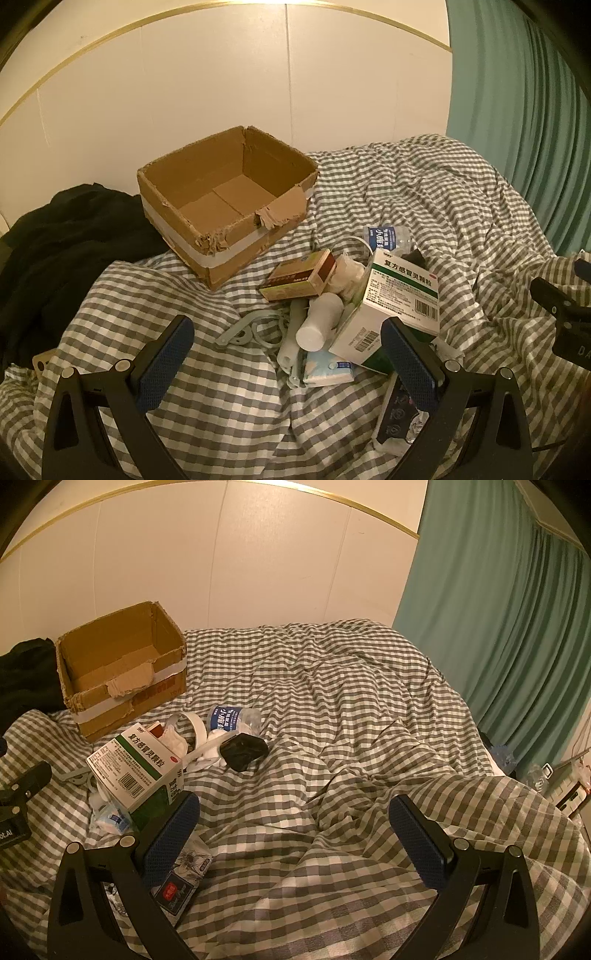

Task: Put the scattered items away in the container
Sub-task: 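Grasp the white-green medicine box with the left tool and lift it, then carry the white-green medicine box with the left tool and drop it into the cardboard box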

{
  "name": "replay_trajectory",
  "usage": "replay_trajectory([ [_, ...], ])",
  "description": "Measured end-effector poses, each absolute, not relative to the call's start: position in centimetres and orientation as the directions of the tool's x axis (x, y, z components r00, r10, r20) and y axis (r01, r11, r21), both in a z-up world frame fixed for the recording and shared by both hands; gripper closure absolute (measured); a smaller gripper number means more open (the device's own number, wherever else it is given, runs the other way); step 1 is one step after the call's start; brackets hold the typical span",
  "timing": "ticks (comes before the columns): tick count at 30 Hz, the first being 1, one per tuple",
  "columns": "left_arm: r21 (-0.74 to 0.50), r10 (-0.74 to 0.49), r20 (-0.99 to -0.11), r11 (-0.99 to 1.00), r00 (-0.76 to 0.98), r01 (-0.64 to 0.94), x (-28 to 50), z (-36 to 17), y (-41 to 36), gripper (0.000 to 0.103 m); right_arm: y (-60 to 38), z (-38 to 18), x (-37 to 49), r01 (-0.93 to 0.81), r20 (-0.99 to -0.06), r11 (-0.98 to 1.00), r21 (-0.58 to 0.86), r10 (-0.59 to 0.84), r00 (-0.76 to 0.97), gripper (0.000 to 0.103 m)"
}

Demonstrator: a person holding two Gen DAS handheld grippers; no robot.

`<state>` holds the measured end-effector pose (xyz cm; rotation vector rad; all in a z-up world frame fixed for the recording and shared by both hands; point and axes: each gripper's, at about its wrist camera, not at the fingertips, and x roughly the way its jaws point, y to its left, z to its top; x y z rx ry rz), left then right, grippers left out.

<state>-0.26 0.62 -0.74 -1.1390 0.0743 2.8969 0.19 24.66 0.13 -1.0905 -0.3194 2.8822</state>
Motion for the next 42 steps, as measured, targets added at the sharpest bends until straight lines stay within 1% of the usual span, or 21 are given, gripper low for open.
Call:
replay_trajectory([
  [6, 0.017, 0.017, -0.693, -0.999, -0.720, -0.041, -0.5, -1.2, 0.4, 0.000, 24.7, 0.2, 0.2, 0.032, -0.650, -0.980, -0.198, 0.107, -0.752, 0.000],
  [11, 0.022, 0.028, -0.693, -0.998, -0.721, -0.060, -0.3, -1.5, 0.7, 0.000, 25.1, 1.3, 0.1, 0.038, -0.648, -0.989, -0.144, 0.066, -0.759, 0.000],
  [14, 0.022, 0.048, -0.699, -0.996, -0.714, -0.088, -0.4, -1.9, 1.1, 0.000, 25.6, 2.3, -0.1, 0.053, -0.651, -0.993, -0.103, 0.027, -0.759, 0.000],
  [18, 0.020, 0.079, -0.704, -0.991, -0.706, -0.131, -0.5, -2.6, 1.9, 0.000, 26.3, 3.0, -0.3, 0.048, -0.651, -0.996, -0.075, 0.012, -0.759, 0.000],
  [23, 0.005, 0.133, -0.712, -0.981, -0.690, -0.195, -1.1, -3.4, 3.4, 0.000, 26.6, 2.5, -0.8, 0.043, -0.679, -0.998, -0.055, 0.006, -0.734, 0.000],
  [27, 0.022, 0.159, -0.734, -0.966, -0.660, -0.257, -1.7, -4.3, 5.3, 0.000, 26.7, 2.0, -1.2, 0.052, -0.696, -0.998, -0.047, -0.005, -0.718, 0.000],
  [33, 0.060, 0.181, -0.722, -0.945, -0.668, -0.320, -3.2, -5.1, 7.5, 0.000, 26.7, 1.3, -1.8, 0.056, -0.716, -0.998, -0.035, -0.014, -0.698, 0.000],
  [37, 0.020, 0.216, -0.727, -0.942, -0.652, -0.335, -5.3, -6.1, 8.2, 0.000, 26.3, 1.3, -1.7, 0.069, -0.701, -0.997, -0.046, -0.017, -0.713, 0.000],
  [38, -0.008, 0.196, -0.725, -0.961, -0.660, -0.276, -5.6, -6.4, 8.4, 0.000, 26.2, 1.3, -1.7, 0.075, -0.700, -0.996, -0.048, -0.020, -0.713, 0.000],
  [40, -0.017, 0.209, -0.742, -0.956, -0.637, -0.293, -6.3, -7.4, 8.7, 0.000, 25.8, 1.1, -1.9, 0.090, -0.706, -0.995, -0.048, -0.030, -0.708, 0.000],
  [41, -0.028, 0.219, -0.747, -0.954, -0.628, -0.299, -6.4, -7.8, 8.6, 0.001, 25.8, 1.0, -2.0, 0.095, -0.708, -0.994, -0.046, -0.034, -0.705, 0.000],
  [42, -0.058, 0.251, -0.742, -0.948, -0.622, -0.313, -6.3, -8.0, 8.4, 0.012, 25.6, 0.9, -2.1, 0.101, -0.711, -0.994, -0.044, -0.040, -0.702, 0.000],
])
